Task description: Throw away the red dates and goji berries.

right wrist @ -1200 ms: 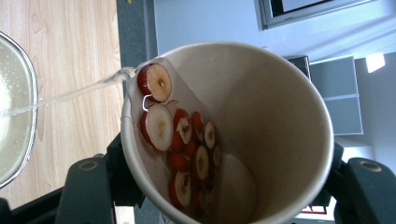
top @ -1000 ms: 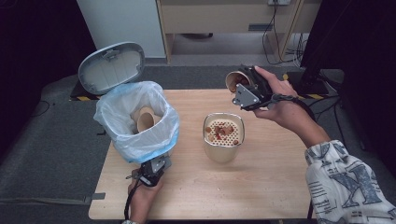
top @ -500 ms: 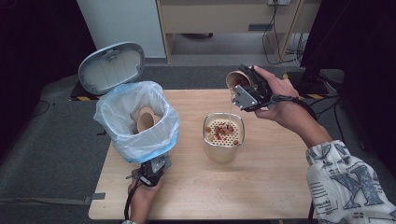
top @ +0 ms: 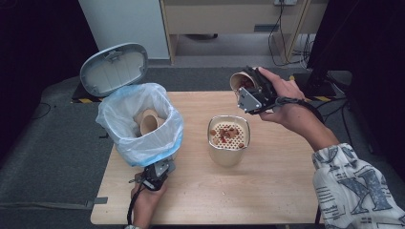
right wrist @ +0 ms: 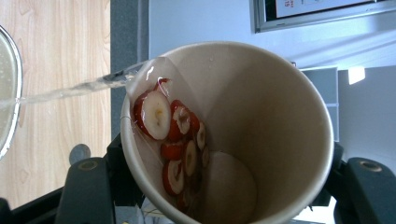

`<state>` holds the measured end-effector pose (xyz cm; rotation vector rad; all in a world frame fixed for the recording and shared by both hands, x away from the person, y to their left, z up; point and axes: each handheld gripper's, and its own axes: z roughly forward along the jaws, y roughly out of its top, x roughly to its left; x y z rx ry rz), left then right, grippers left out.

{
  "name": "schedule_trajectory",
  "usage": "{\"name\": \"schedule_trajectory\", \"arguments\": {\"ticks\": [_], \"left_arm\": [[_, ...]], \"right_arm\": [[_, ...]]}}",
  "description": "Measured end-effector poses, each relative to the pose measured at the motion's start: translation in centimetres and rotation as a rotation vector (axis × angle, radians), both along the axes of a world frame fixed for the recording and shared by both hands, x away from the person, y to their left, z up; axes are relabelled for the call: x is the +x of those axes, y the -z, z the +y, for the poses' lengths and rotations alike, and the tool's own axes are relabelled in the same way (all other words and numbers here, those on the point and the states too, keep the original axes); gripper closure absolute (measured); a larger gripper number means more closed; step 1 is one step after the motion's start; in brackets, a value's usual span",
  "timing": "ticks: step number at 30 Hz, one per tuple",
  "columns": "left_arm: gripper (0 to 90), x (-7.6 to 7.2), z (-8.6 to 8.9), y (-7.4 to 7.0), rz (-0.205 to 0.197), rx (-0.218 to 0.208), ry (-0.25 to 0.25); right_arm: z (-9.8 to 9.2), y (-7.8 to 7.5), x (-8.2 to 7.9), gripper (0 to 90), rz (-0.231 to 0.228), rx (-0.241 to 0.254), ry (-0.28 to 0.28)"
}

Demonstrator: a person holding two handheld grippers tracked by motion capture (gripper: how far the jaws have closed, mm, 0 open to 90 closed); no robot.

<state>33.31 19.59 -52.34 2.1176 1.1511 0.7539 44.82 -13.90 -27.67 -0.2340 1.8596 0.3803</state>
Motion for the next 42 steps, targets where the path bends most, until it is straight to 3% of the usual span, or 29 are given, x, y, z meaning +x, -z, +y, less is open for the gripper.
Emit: {"name": "schedule_trajectory", "arguments": {"ticks": [2, 5, 7, 11, 19, 32, 34, 37, 42], "left_arm": [[87.9, 0.0, 0.0, 0.0, 0.000, 0.000, 0.000], [87.9, 0.0, 0.0, 0.0, 0.001, 0.000, 0.000], [87.9, 0.0, 0.0, 0.0, 0.001, -0.001, -0.001], [87.9, 0.0, 0.0, 0.0, 0.000, 0.000, -0.001], [87.9, 0.0, 0.0, 0.0, 0.001, -0.002, -0.002], [87.9, 0.0, 0.0, 0.0, 0.000, 0.000, -0.001], [87.9, 0.0, 0.0, 0.0, 0.002, 0.000, -0.001], [87.9, 0.0, 0.0, 0.0, 0.001, 0.000, -0.002], [87.9, 0.0, 0.0, 0.0, 0.001, 0.000, -0.002]], "right_arm": [[0.3, 0.1, -0.2, 32.9, -0.041, -0.067, 0.003], [0.5, 0.3, -0.3, 32.8, -0.054, -0.092, 0.000], [0.7, 0.6, -0.4, 32.9, -0.085, -0.144, 0.004], [0.8, 0.8, -0.4, 32.8, -0.092, -0.162, 0.000], [0.7, 0.7, -0.4, 32.9, -0.090, -0.143, 0.004], [0.5, 0.6, -0.5, 32.8, -0.099, -0.154, 0.009], [0.5, 0.5, -0.5, 32.9, -0.113, -0.170, 0.007], [0.8, 0.5, -0.7, 32.9, -0.165, -0.255, 0.014], [1.2, 0.6, -0.8, 32.9, -0.188, -0.297, 0.006]]}}
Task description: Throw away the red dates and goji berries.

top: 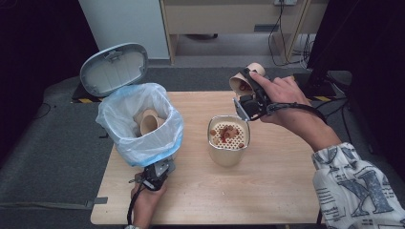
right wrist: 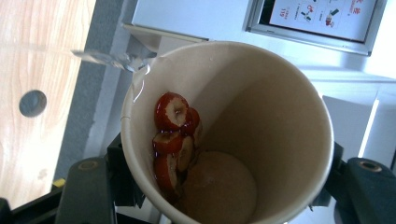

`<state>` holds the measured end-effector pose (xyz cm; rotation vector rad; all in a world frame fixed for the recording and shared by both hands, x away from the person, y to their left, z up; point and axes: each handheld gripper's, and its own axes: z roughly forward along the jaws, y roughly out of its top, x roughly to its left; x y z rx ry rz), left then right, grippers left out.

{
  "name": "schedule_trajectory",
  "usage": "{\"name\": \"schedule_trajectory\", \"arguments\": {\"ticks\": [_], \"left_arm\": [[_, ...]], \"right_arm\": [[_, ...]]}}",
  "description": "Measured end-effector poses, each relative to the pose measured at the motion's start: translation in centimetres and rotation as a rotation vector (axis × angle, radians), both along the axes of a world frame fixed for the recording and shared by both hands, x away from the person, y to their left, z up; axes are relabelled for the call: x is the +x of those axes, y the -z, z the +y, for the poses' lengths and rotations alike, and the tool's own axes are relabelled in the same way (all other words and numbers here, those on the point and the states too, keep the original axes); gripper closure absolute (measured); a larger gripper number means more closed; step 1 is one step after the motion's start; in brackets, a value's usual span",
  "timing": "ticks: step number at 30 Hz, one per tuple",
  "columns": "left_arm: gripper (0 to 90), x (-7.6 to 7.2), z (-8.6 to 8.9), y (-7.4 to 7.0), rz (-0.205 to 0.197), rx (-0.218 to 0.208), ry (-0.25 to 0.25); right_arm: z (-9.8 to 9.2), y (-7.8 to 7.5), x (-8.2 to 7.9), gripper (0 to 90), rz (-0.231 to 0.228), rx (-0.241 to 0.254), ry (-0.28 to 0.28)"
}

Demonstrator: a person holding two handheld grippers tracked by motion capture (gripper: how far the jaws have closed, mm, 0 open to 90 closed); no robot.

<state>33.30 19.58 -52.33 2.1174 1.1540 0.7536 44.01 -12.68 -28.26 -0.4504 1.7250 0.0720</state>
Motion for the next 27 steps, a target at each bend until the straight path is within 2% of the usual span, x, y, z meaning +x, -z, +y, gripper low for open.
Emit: {"name": "schedule_trajectory", "arguments": {"ticks": [2, 6, 8, 9, 11, 12, 13, 27], "left_arm": [[87.9, 0.00, 0.01, 0.00, 0.000, 0.000, 0.001], [87.9, 0.00, 0.00, 0.00, 0.001, -0.001, -0.001], [87.9, 0.00, 0.00, 0.00, 0.001, -0.001, -0.001], [87.9, 0.00, 0.00, 0.00, 0.001, -0.001, -0.001], [87.9, 0.01, 0.02, -0.01, 0.001, 0.000, 0.000], [87.9, 0.00, 0.01, 0.00, 0.001, -0.001, 0.000], [87.9, 0.01, 0.01, 0.00, 0.001, -0.001, 0.000], [87.9, 0.00, 0.01, 0.00, 0.001, 0.000, 0.000]], "right_arm": [[0.18, 0.26, 0.02, 32.9, -0.016, -0.031, 0.002], [0.28, 0.41, 0.09, 32.9, -0.021, -0.033, -0.003], [0.39, 0.59, 0.05, 32.9, -0.050, -0.074, -0.002], [0.39, 0.59, 0.05, 32.9, -0.050, -0.074, -0.002], [0.51, 0.86, -0.01, 32.9, -0.080, -0.134, -0.009], [0.51, 0.86, -0.01, 32.9, -0.080, -0.134, -0.009], [0.58, 0.98, -0.07, 32.9, -0.092, -0.155, -0.010], [0.55, 1.13, -0.16, 32.9, -0.108, -0.167, -0.009]]}}
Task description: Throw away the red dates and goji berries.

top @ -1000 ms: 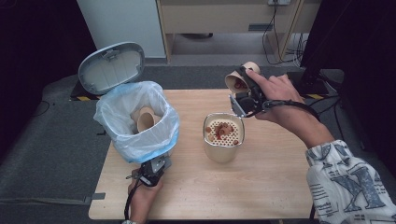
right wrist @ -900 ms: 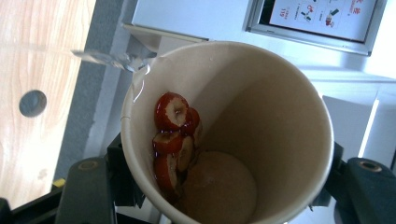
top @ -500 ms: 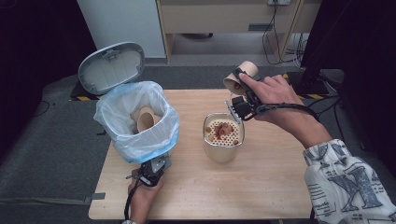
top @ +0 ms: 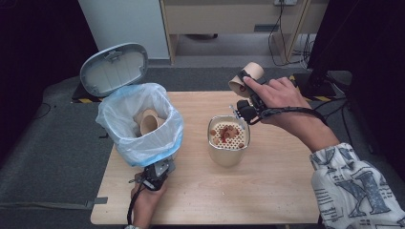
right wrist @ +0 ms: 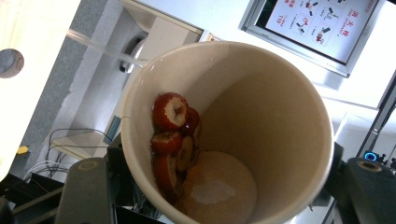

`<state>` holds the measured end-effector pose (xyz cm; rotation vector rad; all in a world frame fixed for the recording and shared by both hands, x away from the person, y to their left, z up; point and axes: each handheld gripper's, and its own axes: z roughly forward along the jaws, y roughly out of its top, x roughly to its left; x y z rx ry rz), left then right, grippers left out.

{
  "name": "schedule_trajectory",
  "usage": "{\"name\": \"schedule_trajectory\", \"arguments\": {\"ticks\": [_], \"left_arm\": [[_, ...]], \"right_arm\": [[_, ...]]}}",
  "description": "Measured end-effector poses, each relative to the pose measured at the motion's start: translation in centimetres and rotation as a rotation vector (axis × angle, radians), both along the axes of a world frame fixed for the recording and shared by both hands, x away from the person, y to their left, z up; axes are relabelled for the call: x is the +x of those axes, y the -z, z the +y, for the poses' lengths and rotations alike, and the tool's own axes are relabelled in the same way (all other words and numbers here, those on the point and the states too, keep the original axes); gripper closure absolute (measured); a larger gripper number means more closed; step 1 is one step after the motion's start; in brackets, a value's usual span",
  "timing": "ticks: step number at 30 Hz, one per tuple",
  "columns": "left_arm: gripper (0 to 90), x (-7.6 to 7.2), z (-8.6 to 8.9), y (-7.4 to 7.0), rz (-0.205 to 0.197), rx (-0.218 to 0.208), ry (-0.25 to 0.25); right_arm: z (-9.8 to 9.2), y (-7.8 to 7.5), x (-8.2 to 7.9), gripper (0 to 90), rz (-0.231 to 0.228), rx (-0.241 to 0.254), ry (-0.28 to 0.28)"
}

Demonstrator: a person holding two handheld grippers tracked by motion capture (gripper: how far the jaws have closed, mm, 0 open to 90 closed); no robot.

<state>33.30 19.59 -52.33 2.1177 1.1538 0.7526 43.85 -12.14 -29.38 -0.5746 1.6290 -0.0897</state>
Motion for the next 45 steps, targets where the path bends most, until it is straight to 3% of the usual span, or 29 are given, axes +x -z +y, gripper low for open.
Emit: {"name": "schedule_trajectory", "arguments": {"ticks": [17, 18, 19, 20, 21, 23, 24, 25, 26, 30, 42, 45], "left_arm": [[87.9, 0.0, 0.0, 0.0, -0.001, 0.000, -0.002], [87.9, 0.0, 0.0, 0.0, 0.000, 0.000, -0.001], [87.9, 0.0, 0.0, 0.0, 0.001, 0.000, 0.001], [87.9, 0.0, 0.0, 0.0, 0.001, 0.000, 0.001], [87.9, 0.0, 0.0, 0.0, 0.001, -0.001, -0.002], [87.9, 0.0, 0.0, 0.0, 0.003, 0.001, 0.001], [87.9, 0.0, 0.0, 0.0, 0.003, 0.000, 0.000], [87.9, 0.0, 0.0, 0.0, 0.003, 0.000, 0.000], [87.9, 0.0, 0.0, 0.0, 0.000, -0.004, -0.005], [87.9, 0.0, 0.0, 0.0, 0.000, -0.002, -0.003], [87.9, 0.0, 0.0, 0.0, 0.000, 0.000, -0.002], [87.9, 0.0, 0.0, 0.0, -0.001, 0.001, 0.000]], "right_arm": [[-0.4, -0.7, 0.0, 33.1, -0.022, 0.025, 0.007], [-0.3, -0.3, 0.1, 33.3, -0.045, -0.007, 0.013], [0.1, 1.0, 0.2, 33.4, -0.032, -0.083, 0.011], [0.7, 3.2, 0.3, 33.5, -0.001, -0.210, -0.008], [0.7, 3.2, 0.3, 33.5, -0.001, -0.210, -0.008], [0.9, 4.8, 0.2, 33.4, 0.010, -0.263, -0.012], [0.8, 4.1, 0.3, 33.4, 0.005, -0.207, -0.005], [0.8, 4.1, 0.3, 33.4, 0.005, -0.207, -0.005], [0.7, 3.2, 0.3, 33.3, -0.007, -0.174, -0.002], [0.6, 3.5, 0.0, 33.3, -0.006, -0.206, -0.004], [0.1, 3.2, 0.0, 33.1, -0.004, -0.183, -0.001], [0.2, 3.0, 0.0, 33.1, -0.010, -0.196, -0.006]]}}
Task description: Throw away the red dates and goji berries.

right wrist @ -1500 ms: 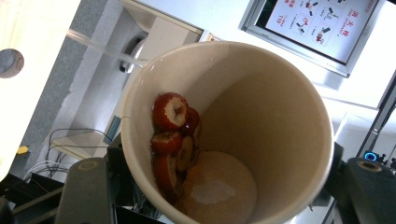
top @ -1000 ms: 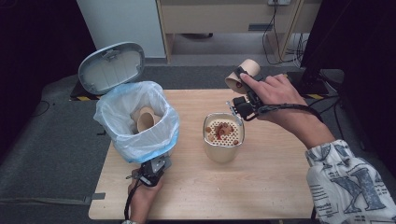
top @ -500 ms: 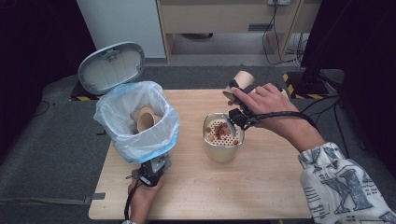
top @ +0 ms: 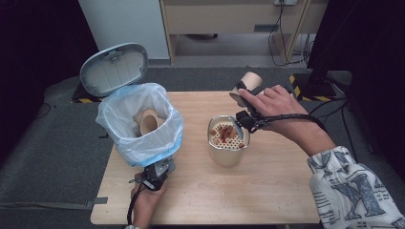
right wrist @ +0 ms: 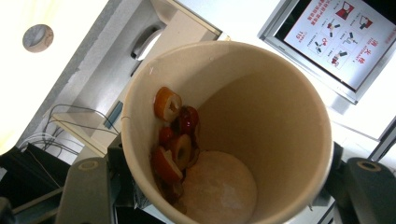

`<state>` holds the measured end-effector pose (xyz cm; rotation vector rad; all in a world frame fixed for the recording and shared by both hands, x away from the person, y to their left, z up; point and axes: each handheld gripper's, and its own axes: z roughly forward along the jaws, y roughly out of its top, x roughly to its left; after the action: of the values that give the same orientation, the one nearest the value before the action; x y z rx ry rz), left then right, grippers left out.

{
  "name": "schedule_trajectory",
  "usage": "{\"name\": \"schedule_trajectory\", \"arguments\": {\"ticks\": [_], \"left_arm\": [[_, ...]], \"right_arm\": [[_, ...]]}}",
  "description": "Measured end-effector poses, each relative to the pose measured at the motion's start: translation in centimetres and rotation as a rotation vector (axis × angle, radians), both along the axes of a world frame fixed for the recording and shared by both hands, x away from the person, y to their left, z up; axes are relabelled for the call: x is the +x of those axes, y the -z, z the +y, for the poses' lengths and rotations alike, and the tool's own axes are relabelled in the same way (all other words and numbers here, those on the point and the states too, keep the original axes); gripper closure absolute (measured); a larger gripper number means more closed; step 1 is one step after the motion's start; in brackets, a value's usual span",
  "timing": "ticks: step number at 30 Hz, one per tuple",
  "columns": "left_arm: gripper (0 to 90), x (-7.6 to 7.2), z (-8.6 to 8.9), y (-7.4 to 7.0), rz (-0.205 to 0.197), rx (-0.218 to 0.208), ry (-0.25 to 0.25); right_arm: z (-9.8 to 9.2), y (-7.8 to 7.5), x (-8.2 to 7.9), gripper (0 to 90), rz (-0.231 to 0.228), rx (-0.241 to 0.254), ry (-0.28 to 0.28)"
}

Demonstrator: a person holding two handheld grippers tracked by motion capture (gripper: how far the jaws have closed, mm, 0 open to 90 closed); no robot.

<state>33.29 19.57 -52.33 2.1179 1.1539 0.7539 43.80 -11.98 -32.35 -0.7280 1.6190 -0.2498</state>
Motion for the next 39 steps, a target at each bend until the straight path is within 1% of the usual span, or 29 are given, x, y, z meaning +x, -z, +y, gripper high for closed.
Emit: {"name": "schedule_trajectory", "arguments": {"ticks": [1, 2, 3, 7, 11, 12, 14, 15, 16, 17, 18, 19, 20, 21, 22, 23, 24, 26, 27, 28, 30, 32, 33, 34, 35, 36, 38, 39], "left_arm": [[87.9, 0.0, 0.0, 0.0, 0.000, 0.000, 0.000], [87.9, 0.0, 0.0, 0.0, 0.000, 0.000, 0.000], [87.9, 0.0, 0.0, 0.0, 0.000, 0.000, 0.000], [87.9, 0.0, 0.0, 0.0, -0.001, 0.000, -0.001], [87.9, 0.0, 0.0, 0.0, 0.000, 0.001, 0.001], [87.9, 0.0, 0.0, 0.0, -0.001, 0.001, -0.001], [87.9, 0.0, 0.0, 0.0, -0.001, 0.000, 0.001], [87.9, 0.0, 0.0, 0.0, -0.002, 0.001, 0.000], [87.9, 0.0, 0.0, 0.0, -0.002, 0.001, 0.000], [87.9, 0.0, 0.0, 0.0, -0.002, 0.002, 0.002], [87.9, 0.0, 0.0, 0.0, -0.002, 0.002, 0.002], [87.9, 0.0, 0.0, 0.0, 0.000, 0.002, 0.004], [87.9, 0.0, 0.0, 0.0, 0.001, 0.002, 0.005], [87.9, 0.0, 0.0, 0.0, -0.001, 0.000, 0.000], [87.9, 0.0, 0.0, 0.0, -0.001, 0.000, 0.000], [87.9, 0.0, 0.0, 0.0, -0.001, -0.003, -0.001], [87.9, 0.0, 0.0, 0.0, 0.000, -0.003, -0.001], [87.9, 0.0, 0.0, 0.0, -0.001, -0.002, -0.003], [87.9, 0.0, 0.0, 0.0, -0.001, -0.002, -0.002], [87.9, 0.0, 0.0, 0.0, -0.002, -0.001, -0.002], [87.9, 0.0, 0.0, 0.0, -0.002, 0.001, 0.001], [87.9, 0.0, 0.0, 0.0, -0.005, 0.007, 0.002], [87.9, 0.0, 0.0, 0.0, -0.003, 0.002, 0.001], [87.9, 0.0, 0.0, 0.0, -0.001, 0.001, 0.001], [87.9, 0.0, 0.0, 0.0, -0.001, 0.001, 0.002], [87.9, 0.0, 0.0, 0.0, -0.001, 0.001, 0.002], [87.9, 0.0, 0.0, 0.0, -0.003, 0.002, 0.002], [87.9, 0.0, 0.0, 0.0, -0.003, 0.002, 0.002]], "right_arm": [[-0.1, -0.1, 0.0, 33.1, 0.000, 0.010, 0.002], [-0.1, -0.1, 0.0, 33.1, 0.000, 0.010, 0.002], [-0.2, -0.3, 0.0, 33.1, -0.002, 0.028, 0.006], [-0.4, -0.4, 0.0, 33.1, -0.006, 0.033, 0.010], [-0.5, -0.5, -0.1, 33.1, -0.009, 0.021, 0.007], [-0.6, -0.6, -0.1, 33.1, -0.011, 0.036, 0.012], [-0.6, -0.8, -0.2, 33.1, -0.015, 0.041, 0.013], [-0.5, -1.2, -0.2, 33.1, -0.030, 0.071, 0.021], [-0.5, -1.2, -0.2, 33.1, -0.030, 0.071, 0.021], [0.3, -0.1, 0.0, 33.4, -0.050, 0.038, 0.010], [0.3, -0.1, 0.0, 33.4, -0.050, 0.038, 0.010], [0.8, 1.5, 0.0, 33.5, 0.011, -0.029, 0.001], [1.3, 4.3, -0.3, 33.5, 0.024, -0.179, -0.005], [1.3, 4.4, -0.3, 33.5, 0.031, -0.146, 0.000], [1.3, 4.4, -0.3, 33.5, 0.031, -0.146, 0.000], [1.2, 3.3, 0.0, 33.3, 0.018, -0.103, 0.013], [1.0, 3.0, 0.0, 33.2, 0.020, -0.080, 0.016], [0.9, 2.8, 0.0, 33.1, 0.019, -0.078, 0.020], [0.6, 2.8, 0.0, 32.9, 0.025, -0.090, 0.029], [0.6, 2.8, 0.0, 32.9, 0.025, -0.090, 0.029], [0.2, 3.0, 0.1, 32.8, 0.032, -0.084, 0.033], [-0.1, 3.2, 0.2, 32.6, 0.047, -0.052, 0.047], [-0.1, 3.2, 0.3, 32.5, 0.048, -0.058, 0.036], [-0.4, 3.3, 0.3, 32.4, 0.067, -0.012, 0.047], [-0.4, 3.2, 0.4, 32.4, 0.077, 0.004, 0.042], [-0.4, 3.2, 0.4, 32.4, 0.077, 0.004, 0.042], [-0.7, 3.1, 0.4, 32.4, 0.094, 0.053, 0.049], [-0.9, 2.9, 0.5, 32.4, 0.112, 0.099, 0.054]]}}
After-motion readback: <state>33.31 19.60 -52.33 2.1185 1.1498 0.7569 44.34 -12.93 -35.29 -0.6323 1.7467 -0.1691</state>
